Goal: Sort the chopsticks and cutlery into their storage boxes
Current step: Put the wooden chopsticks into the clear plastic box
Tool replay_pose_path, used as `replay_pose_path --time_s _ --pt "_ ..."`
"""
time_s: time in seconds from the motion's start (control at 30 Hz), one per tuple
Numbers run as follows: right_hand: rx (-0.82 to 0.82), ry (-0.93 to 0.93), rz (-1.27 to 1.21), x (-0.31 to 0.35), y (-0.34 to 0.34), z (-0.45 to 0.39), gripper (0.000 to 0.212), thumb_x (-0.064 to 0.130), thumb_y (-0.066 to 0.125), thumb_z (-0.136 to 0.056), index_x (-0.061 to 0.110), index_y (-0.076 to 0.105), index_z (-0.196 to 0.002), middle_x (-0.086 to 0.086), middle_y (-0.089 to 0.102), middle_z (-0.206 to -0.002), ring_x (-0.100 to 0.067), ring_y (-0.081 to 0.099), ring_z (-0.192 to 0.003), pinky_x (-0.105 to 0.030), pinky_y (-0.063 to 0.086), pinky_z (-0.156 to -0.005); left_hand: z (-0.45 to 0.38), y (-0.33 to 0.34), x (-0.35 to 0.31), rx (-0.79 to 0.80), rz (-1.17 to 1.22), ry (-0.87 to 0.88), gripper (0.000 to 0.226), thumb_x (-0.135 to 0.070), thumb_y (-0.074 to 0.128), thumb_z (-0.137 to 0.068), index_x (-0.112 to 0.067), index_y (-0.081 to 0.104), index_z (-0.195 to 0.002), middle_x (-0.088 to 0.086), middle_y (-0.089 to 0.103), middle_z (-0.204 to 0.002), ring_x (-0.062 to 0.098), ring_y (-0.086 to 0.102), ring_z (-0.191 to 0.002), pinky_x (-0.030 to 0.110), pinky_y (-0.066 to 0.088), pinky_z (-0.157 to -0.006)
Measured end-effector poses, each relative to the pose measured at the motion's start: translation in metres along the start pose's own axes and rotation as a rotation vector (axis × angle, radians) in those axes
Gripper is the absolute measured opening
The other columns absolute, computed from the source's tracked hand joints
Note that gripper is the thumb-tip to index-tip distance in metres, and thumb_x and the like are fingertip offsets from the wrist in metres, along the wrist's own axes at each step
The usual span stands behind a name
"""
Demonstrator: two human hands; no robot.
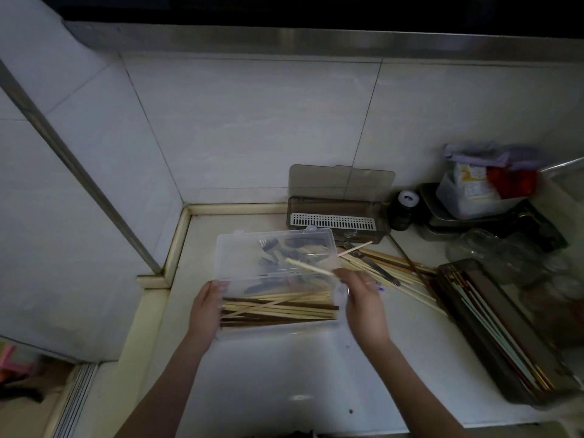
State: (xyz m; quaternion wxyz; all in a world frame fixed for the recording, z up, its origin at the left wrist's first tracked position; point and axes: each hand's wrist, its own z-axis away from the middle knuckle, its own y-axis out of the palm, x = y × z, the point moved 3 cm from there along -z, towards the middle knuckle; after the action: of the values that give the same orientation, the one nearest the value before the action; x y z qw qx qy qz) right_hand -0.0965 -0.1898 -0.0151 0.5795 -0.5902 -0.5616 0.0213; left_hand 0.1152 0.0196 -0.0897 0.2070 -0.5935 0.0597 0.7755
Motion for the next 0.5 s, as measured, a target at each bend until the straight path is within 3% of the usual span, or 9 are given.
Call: replay_pose_path --time_s 0.1,0.2,0.3,0.4,0.5 --pt "0.153 -0.139 -0.103 0.044 0.021 0.005 0.058 -0.017 0.043 -0.069 0.018 0.062 -0.111 -0.009 0.063 -0.108 -0.021 0.057 -0.099 -0.016 0.038 -0.084 0.0 -0.001 0.0 -0.003 -0.027 -0.013 0.025 -0.025 0.045 -0.097 -0.028 0.068 -0.089 0.002 0.066 -0.088 0.023 0.057 -0.079 0.033 0.038 -0.068" --pt "0.276 -0.243 -0.114 0.068 0.038 0.012 0.06 -0.015 0.041 -0.068 0.019 0.06 -0.113 -0.011 0.061 -0.112 -0.023 0.055 -0.104 -0.016 0.037 -0.085 0.001 -0.001 -0.001 -0.006 -0.027 -0.001 0.025 -0.026 0.045 -0.098 -0.027 0.068 -0.088 0.01 0.067 -0.09 0.028 0.059 -0.078 0.032 0.039 -0.061" --pt "0.351 -0.209 -0.029 0.067 0.046 0.011 0.062 -0.017 0.041 -0.073 0.017 0.061 -0.12 -0.012 0.059 -0.121 -0.026 0.053 -0.113 -0.023 0.039 -0.092 0.002 -0.002 -0.003 -0.012 -0.016 -0.01 0.024 -0.028 0.046 -0.097 -0.027 0.067 -0.086 0.011 0.066 -0.09 0.026 0.056 -0.076 0.028 0.037 -0.055" --pt "0.402 -0.159 0.054 0.048 0.051 0.01 0.072 -0.021 0.042 -0.072 0.022 0.058 -0.126 -0.008 0.057 -0.129 -0.027 0.05 -0.121 -0.034 0.032 -0.111 0.005 0.001 -0.007 -0.008 0.013 -0.02 0.023 -0.021 0.047 -0.097 -0.025 0.067 -0.086 0.004 0.065 -0.088 0.021 0.055 -0.075 0.024 0.039 -0.054" --pt "0.36 -0.021 0.017 0.031 0.041 0.01 0.076 -0.021 0.04 -0.074 0.027 0.052 -0.132 -0.003 0.052 -0.134 -0.02 0.046 -0.124 -0.027 0.037 -0.105 0.008 0.002 -0.012 0.0 0.041 -0.006 0.023 -0.017 0.047 -0.096 -0.023 0.066 -0.084 0.002 0.065 -0.085 0.019 0.055 -0.072 0.025 0.04 -0.054"
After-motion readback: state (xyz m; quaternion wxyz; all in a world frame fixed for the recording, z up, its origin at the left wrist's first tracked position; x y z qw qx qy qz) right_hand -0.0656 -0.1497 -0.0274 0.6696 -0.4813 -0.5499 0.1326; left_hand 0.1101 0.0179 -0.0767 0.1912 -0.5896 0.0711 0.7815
